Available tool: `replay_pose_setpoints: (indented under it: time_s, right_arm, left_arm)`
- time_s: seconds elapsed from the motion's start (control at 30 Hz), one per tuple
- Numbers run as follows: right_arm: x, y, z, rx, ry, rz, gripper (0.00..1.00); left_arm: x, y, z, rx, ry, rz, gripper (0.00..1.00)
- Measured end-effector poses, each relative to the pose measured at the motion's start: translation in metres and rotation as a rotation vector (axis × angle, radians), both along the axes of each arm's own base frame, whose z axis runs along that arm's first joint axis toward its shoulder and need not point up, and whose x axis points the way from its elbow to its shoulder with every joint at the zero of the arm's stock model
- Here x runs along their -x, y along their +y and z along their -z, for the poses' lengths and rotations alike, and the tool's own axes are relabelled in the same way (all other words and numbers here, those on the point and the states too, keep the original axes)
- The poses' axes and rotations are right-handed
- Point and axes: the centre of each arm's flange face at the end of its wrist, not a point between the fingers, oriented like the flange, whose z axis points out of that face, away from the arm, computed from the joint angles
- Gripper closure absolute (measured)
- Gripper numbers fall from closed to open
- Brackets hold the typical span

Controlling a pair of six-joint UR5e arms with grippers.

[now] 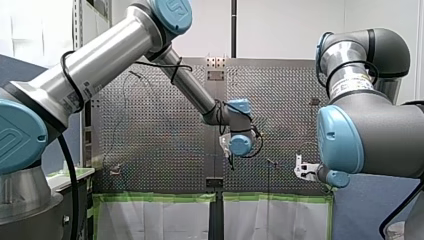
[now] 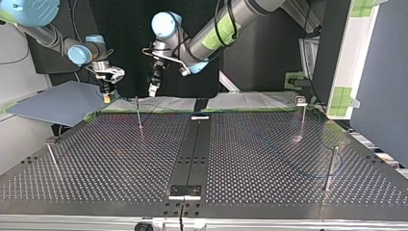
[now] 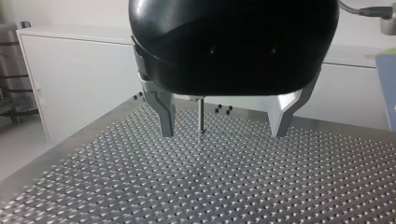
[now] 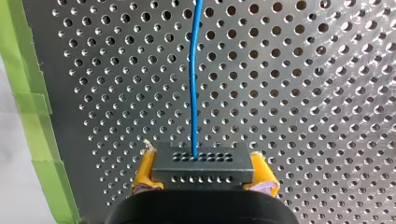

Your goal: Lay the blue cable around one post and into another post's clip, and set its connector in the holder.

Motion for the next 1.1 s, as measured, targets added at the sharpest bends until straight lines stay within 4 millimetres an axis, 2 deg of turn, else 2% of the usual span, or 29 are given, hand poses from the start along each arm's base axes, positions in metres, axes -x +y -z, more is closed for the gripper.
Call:
replay_pose_setpoints:
  time_s: [0.13, 0.3, 0.43, 1.1]
  right_arm:
    - [0.0, 0.0, 0.001, -0.001, -0.001, 0.0, 0.99]
    - [0.0, 0.0, 0.001, 0.0, -0.001, 0.0, 0.99]
    - [-0.001, -0.001, 0.0, 0.0, -0.001, -0.001, 0.99]
    - [-0.004, 0.001, 0.002, -0.002, -0.001, -0.007, 0.99]
  left_arm:
    - [-0.001, 0.015, -0.009, -0.021, 0.006, -0.011, 0.0]
    - [-0.013, 0.043, -0.021, -0.068, 0.007, -0.039, 0.0]
    - [-0.012, 0.059, -0.031, -0.077, 0.007, -0.052, 0.0]
    - [0.033, 0.11, -0.076, -0.085, -0.005, -0.056, 0.0]
